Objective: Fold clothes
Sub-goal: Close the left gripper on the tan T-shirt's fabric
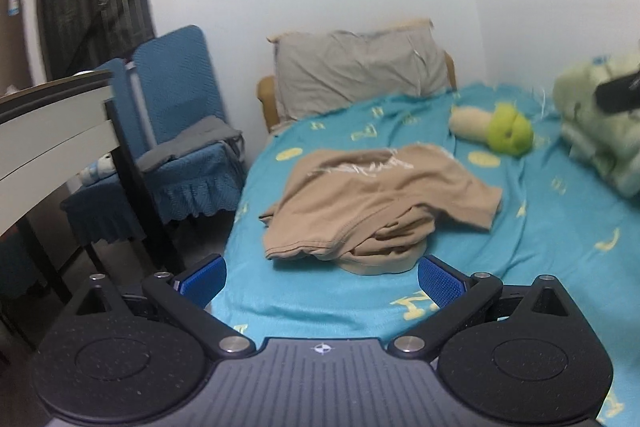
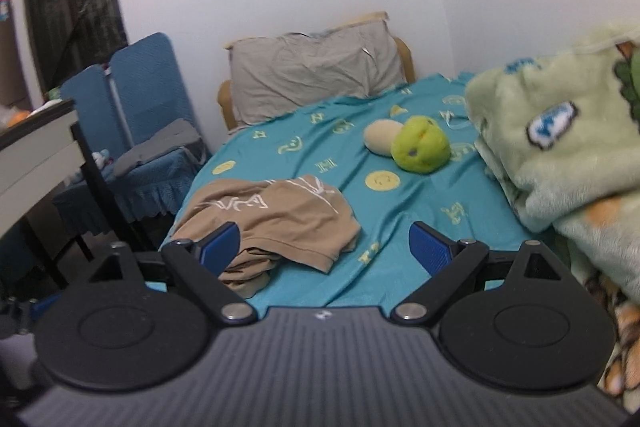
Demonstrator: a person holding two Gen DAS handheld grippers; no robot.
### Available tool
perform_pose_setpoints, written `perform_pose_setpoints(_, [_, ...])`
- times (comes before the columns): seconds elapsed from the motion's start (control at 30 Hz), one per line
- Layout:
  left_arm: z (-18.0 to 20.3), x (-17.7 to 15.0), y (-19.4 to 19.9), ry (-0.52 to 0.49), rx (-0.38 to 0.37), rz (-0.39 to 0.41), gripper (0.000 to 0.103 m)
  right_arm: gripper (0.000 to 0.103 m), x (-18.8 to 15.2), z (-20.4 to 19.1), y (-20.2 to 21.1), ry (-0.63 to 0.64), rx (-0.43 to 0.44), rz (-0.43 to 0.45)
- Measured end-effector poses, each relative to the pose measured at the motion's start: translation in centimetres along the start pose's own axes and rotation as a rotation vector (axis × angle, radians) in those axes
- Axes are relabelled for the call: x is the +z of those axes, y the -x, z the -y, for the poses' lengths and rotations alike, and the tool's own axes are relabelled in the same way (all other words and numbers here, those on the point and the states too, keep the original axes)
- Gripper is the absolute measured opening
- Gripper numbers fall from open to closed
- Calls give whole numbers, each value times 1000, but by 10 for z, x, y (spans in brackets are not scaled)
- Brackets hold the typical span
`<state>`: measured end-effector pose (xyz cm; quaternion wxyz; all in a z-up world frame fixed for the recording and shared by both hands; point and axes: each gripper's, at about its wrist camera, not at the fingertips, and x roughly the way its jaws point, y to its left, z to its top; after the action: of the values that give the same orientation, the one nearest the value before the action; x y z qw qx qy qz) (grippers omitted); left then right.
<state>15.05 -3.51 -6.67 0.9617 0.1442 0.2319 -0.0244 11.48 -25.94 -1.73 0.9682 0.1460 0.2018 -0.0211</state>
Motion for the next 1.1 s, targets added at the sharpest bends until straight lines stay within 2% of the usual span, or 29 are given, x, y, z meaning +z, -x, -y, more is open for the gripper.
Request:
perform_pose_setpoints(0.23, [15,10,-107,-126,-6,-31,98,93,-3,25,-23,-80,-64,-45])
perform_pose_setpoints(0.3, [19,8,-136,-168,-17,-30,93,93,-3,31,-32,-106,-71,-59])
perform_pose_setpoints(0.4, [28,2,-169,-263,11,-27,84,93,-3,31,-47,-108,-72,-67])
perform_pose_setpoints(0.43, [28,0,-176,-275,8,-25,75,93,-4,29,-52,-102,-72,-70])
perform_pose_setpoints(0.47, [25,-1,-180,-264,-12,-21,59,93,-5,27,-57,-93,-68,-75])
perform_pose_setpoints(0.5, [22,-1,-183,-247,-30,-24,53,93,-7,24,-61,-83,-65,-81])
perform_pose_setpoints(0.53, [19,-1,-184,-222,-44,-34,41,93,-8,22,-66,-74,-62,-86])
perform_pose_setpoints(0.57, [18,-1,-182,-202,-49,-43,28,93,-9,20,-70,-65,-58,-90])
perform_pose_setpoints(0.63, [16,0,-172,-179,-60,-50,11,93,-10,19,-72,-53,-49,-88])
perform_pose_setpoints(0.83, [-3,19,-111,-26,-113,38,9,93,-13,14,-76,-15,-18,-80])
perform_pose_setpoints(1.1, [-34,42,38,145,-259,226,8,93,-13,-2,-53,75,41,-61])
